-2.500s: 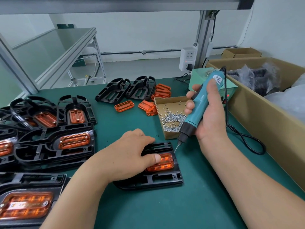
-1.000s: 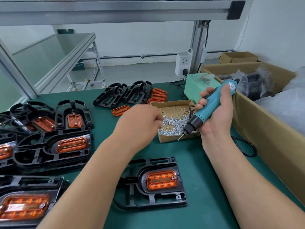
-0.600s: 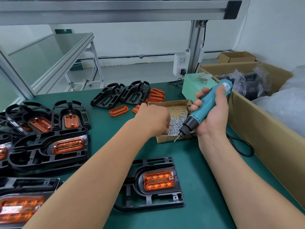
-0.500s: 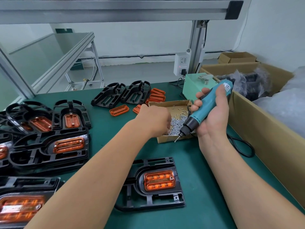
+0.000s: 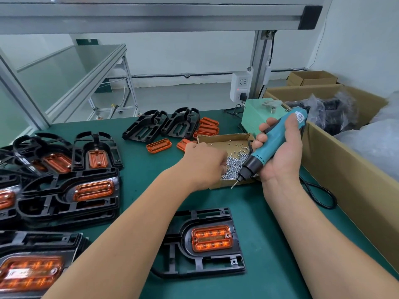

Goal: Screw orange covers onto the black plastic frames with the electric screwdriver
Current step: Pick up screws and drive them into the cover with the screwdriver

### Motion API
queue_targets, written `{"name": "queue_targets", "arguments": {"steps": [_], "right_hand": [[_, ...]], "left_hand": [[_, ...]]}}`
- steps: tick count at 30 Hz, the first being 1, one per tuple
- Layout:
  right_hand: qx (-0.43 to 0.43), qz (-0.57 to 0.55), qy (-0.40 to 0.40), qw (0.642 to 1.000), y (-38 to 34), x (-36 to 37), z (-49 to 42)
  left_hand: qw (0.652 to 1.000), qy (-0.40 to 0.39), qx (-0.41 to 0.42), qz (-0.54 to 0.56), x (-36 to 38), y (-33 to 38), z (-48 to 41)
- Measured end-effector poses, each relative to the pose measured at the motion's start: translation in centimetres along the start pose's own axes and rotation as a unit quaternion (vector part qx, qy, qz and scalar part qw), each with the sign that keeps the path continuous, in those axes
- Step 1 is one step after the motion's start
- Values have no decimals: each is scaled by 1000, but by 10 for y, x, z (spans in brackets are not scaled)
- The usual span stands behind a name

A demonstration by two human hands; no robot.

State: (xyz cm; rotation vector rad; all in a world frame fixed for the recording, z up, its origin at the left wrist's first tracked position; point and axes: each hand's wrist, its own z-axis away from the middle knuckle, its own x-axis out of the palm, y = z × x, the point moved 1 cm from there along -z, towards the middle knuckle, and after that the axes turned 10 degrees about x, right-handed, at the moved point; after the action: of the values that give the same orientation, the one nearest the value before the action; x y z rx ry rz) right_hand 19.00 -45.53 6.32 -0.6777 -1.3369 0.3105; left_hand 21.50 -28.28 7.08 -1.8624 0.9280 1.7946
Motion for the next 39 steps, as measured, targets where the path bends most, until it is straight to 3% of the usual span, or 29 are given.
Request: {"name": "queue_targets", "arguments": {"steps": [5,10,17,20,24,31,39], "right_hand": [[-2,5,1,1000,0,1,1],[1,7,0,1000,-1,5,3],[14,19,-20,1000,4,12,11],[20,26,-33,999,8,15,15],[19,36,-42,998,11,17,17],[25,22,-32,999,10,15,16],[20,28,-33,999,12,15,16]], "left_hand": [[989,95,-21,112,-10,0,19],[948,159,-52,271,-22,-8,42],[821,167,-99,537,-25,-10,85],[794,151,-113,578,-20,-6,93],[794,133,-119,581,-11,-7,97],[853,130,-128,489,0,-15,96],[858,111,-115,489,0,-19,98]]}}
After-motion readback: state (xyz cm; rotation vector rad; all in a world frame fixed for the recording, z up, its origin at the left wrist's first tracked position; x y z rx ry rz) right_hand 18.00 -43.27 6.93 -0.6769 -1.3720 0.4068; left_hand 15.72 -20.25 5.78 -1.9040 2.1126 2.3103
